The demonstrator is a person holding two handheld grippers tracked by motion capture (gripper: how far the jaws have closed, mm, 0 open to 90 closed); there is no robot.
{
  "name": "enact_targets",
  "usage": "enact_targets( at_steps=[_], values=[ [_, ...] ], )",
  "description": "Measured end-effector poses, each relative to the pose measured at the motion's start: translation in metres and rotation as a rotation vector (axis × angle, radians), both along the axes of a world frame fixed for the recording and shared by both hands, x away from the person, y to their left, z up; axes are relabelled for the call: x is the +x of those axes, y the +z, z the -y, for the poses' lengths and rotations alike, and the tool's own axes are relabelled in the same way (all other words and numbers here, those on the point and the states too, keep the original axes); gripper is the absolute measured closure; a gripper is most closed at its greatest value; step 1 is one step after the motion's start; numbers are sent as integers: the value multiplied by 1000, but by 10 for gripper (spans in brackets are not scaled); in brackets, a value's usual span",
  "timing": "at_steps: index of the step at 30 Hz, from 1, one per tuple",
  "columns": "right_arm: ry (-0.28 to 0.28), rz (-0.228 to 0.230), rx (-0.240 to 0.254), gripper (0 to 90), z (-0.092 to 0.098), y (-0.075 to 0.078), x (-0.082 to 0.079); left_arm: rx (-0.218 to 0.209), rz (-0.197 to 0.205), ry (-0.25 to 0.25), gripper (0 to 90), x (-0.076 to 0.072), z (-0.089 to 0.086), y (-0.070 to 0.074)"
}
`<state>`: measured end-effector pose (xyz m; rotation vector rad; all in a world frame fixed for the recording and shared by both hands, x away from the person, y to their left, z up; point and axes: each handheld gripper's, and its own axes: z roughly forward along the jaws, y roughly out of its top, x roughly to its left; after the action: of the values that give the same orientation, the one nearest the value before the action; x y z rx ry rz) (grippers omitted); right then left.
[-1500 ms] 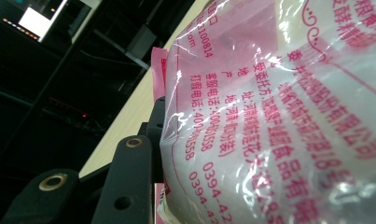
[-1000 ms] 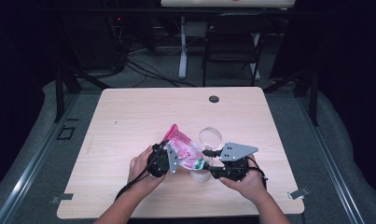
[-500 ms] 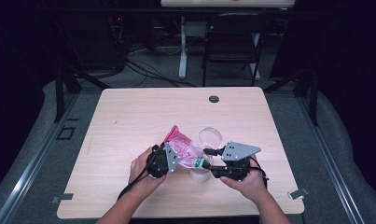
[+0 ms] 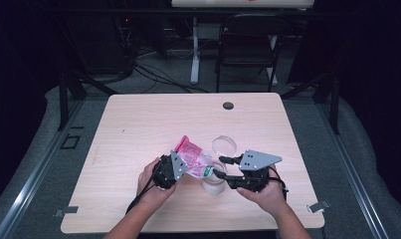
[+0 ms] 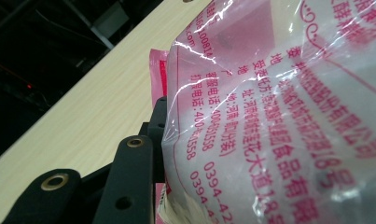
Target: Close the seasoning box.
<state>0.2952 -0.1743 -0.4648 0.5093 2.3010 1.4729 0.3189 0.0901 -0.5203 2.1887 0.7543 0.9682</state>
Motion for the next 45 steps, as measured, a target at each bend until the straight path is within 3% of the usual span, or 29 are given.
enact_targets(
  at_steps=[11,15,33,45],
  values=[
    [4,9,11,513,0,2,-1,-134,-75,20,650,4,-9,0],
    [0,11,14,513,0,3,-1,-165,-95,22,650,4,-10,-2],
    [-31,-12,52,509,7,5,1,-239,-118,47,651,6,-19,0],
    [-80,-11,60,496,13,7,4,-277,-109,98,651,3,-44,6]
  ],
)
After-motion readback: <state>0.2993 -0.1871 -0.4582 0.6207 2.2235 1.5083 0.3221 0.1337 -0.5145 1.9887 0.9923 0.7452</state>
